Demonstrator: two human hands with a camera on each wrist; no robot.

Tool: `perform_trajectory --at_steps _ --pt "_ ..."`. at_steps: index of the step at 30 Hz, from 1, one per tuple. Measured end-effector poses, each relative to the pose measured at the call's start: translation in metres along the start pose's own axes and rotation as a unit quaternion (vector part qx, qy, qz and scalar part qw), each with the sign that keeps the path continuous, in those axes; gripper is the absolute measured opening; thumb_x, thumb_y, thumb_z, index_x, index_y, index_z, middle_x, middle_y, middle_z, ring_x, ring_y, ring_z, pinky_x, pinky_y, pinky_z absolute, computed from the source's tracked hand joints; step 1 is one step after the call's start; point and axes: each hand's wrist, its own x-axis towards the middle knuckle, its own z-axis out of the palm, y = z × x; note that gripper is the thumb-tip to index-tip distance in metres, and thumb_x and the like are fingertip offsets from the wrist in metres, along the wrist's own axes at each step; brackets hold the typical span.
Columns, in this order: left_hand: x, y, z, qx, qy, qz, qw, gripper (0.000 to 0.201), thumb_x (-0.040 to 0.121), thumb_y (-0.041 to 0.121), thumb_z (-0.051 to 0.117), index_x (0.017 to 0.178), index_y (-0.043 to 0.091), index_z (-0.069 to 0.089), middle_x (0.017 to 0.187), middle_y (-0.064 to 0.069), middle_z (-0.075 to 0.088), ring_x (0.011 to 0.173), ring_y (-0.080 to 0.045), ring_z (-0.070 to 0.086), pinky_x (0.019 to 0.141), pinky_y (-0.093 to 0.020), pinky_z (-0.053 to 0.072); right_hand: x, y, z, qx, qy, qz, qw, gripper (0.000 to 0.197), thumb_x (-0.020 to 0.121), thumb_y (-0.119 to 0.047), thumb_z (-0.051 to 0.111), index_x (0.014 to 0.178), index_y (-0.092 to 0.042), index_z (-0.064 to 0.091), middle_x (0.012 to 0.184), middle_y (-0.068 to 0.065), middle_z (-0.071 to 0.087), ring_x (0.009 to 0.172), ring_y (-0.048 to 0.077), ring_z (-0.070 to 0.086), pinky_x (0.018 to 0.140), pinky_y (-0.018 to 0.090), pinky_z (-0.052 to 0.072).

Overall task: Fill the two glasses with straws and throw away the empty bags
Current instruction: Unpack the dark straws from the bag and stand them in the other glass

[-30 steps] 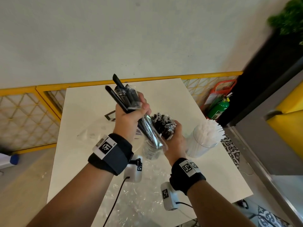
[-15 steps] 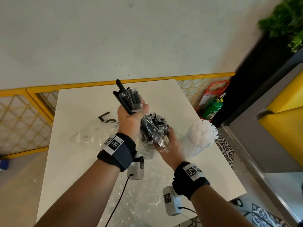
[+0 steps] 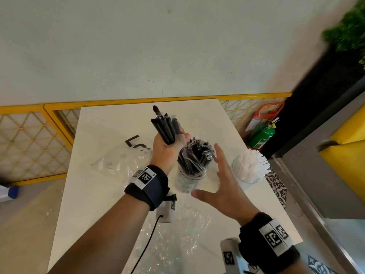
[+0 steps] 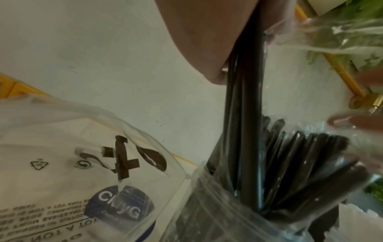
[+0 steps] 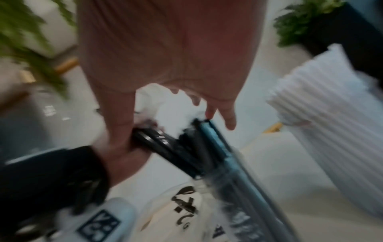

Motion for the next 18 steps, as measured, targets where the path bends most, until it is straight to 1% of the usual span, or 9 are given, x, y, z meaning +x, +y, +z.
perform_trajectory --at_steps 1,3,5,7,9,11,12,15,18 --pt "-0.001 0.000 0.001 0.002 -0.008 -0.007 1.000 0.023 0.089 -0.002 0.066 0.084 0.020 0.061 0.080 0.005 0.062 0.078 -0.004 0.065 0.077 -0.022 0.052 0.000 -0.009 0.001 -0.038 0.025 -0.017 0.999 0.113 0.070 -0.055 0.078 0.155 -0.038 0.005 0.163 -0.012 0.006 0.150 0.011 0.009 0.119 0.040 0.024" --pt "-0.004 -0.001 0.005 0.017 -0.039 -0.001 0.999 0.023 0.088 0.007 0.069 0.081 0.027 0.062 0.080 0.007 0.062 0.081 -0.007 0.064 0.080 -0.027 0.052 0.004 -0.021 0.007 -0.128 0.096 -0.041 0.986 0.087 0.074 -0.063 0.067 0.149 -0.037 0.031 0.156 -0.005 0.024 0.140 0.020 0.030 0.109 0.035 0.036" --pt "-0.005 -0.003 0.009 0.043 -0.063 0.003 0.997 0.016 0.086 0.017 0.071 0.082 0.029 0.063 0.080 0.010 0.063 0.083 -0.010 0.064 0.083 -0.031 0.052 0.013 -0.024 0.015 -0.194 0.124 -0.050 0.972 0.061 0.082 -0.064 0.055 0.132 -0.029 0.055 0.135 -0.001 0.049 0.117 0.022 0.050 0.095 0.035 0.049" --pt "-0.004 -0.004 0.011 0.069 -0.082 -0.008 0.994 0.010 0.085 0.024 0.073 0.087 0.021 0.063 0.080 0.007 0.065 0.082 -0.011 0.065 0.082 -0.031 0.051 0.020 -0.024 0.020 -0.207 0.112 -0.069 0.970 0.048 0.092 -0.058 0.045 0.111 -0.020 0.066 0.108 -0.001 0.064 0.096 0.021 0.060 0.079 0.038 0.054" --pt "-0.003 -0.002 0.011 0.086 -0.101 -0.013 0.991 0.022 0.080 0.031 0.076 0.088 0.016 0.062 0.080 0.006 0.064 0.081 -0.013 0.064 0.080 -0.032 0.052 0.024 -0.022 0.019 -0.180 0.134 -0.096 0.970 0.042 0.098 -0.047 0.043 0.091 -0.013 0.068 0.083 -0.002 0.065 0.076 0.017 0.060 0.066 0.035 0.051" --pt "-0.001 0.002 0.007 0.073 -0.106 -0.018 0.991 0.024 0.076 0.026 0.080 0.086 0.014 0.062 0.078 0.006 0.063 0.079 -0.013 0.063 0.079 -0.032 0.051 0.025 -0.022 0.010 -0.135 0.177 -0.085 0.971 0.034 0.100 -0.033 0.052 0.076 -0.011 0.062 0.062 -0.011 0.054 0.058 0.006 0.053 0.055 0.020 0.043" --pt "0.000 0.003 0.004 0.062 -0.105 -0.024 0.992 0.022 0.075 0.019 0.081 0.085 0.014 0.062 0.078 0.004 0.063 0.080 -0.014 0.063 0.080 -0.033 0.052 0.026 -0.022 0.005 -0.110 0.189 -0.046 0.975 0.031 0.100 -0.028 0.054 0.074 -0.013 0.062 0.057 -0.013 0.051 0.056 0.004 0.053 0.053 0.014 0.037" --pt "0.003 0.007 -0.005 0.039 -0.104 -0.032 0.993 0.022 0.073 0.010 0.081 0.079 0.021 0.064 0.080 -0.004 0.062 0.083 -0.018 0.063 0.086 -0.040 0.055 0.026 -0.020 -0.010 -0.003 0.222 0.113 0.969 0.039 0.102 -0.032 0.046 0.070 -0.017 0.060 0.058 -0.008 0.061 0.059 0.004 0.060 0.061 0.023 0.042" --pt "0.004 0.010 -0.008 0.030 -0.092 -0.039 0.995 0.025 0.078 -0.001 0.077 0.080 0.020 0.062 0.081 -0.004 0.062 0.083 -0.017 0.063 0.088 -0.039 0.054 0.023 -0.017 -0.022 0.089 0.300 0.185 0.931 0.043 0.098 -0.045 0.050 0.065 -0.018 0.057 0.063 -0.005 0.065 0.072 0.015 0.068 0.070 0.032 0.049"
